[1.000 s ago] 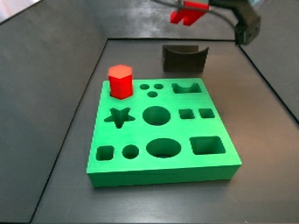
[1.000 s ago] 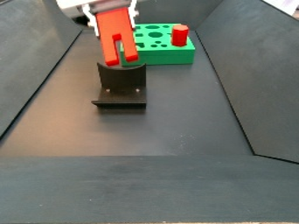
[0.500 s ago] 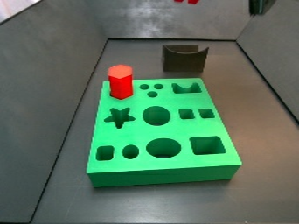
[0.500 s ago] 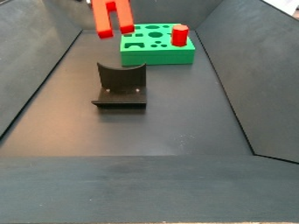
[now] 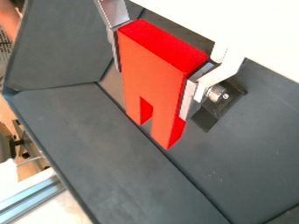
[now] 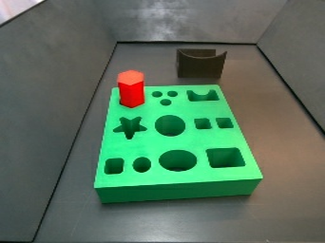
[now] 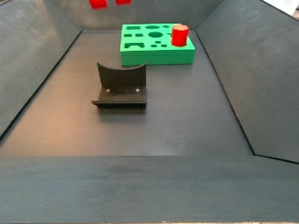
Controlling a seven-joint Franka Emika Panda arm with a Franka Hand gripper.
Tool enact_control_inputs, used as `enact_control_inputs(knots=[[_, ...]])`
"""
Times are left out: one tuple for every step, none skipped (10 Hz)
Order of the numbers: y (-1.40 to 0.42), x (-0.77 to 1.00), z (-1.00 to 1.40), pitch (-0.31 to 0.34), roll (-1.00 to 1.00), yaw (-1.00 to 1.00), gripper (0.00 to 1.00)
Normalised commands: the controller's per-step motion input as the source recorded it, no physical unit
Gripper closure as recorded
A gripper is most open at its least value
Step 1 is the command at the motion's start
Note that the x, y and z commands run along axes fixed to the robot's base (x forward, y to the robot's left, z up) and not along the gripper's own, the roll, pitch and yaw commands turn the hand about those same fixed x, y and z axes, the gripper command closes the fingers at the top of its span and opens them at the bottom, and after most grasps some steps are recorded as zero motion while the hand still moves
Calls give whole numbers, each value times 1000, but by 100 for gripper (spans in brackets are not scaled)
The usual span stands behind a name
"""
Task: Pick up the double-square object. Move up. Place the double-square object on the fixture. Regrasp the double-square object. Move to above the board. Insert the double-square object.
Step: Move to above the board.
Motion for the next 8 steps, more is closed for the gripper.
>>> enact_control_inputs(knots=[[-4,2,214,109,-60,16,100],[-1000,-600,150,-148,-1000,-47,100],[-1000,-603,150,-165,-1000,-40,100],[-1000,-630,160,-179,-1000,-43,100],[-1000,-686,144,-210,-1000,-45,100],[-1000,-703,148,-223,-1000,-49,100],[-1000,-754,153,-250,-1000,-53,100],[-1000,-795,153,-264,-1000,-60,100]])
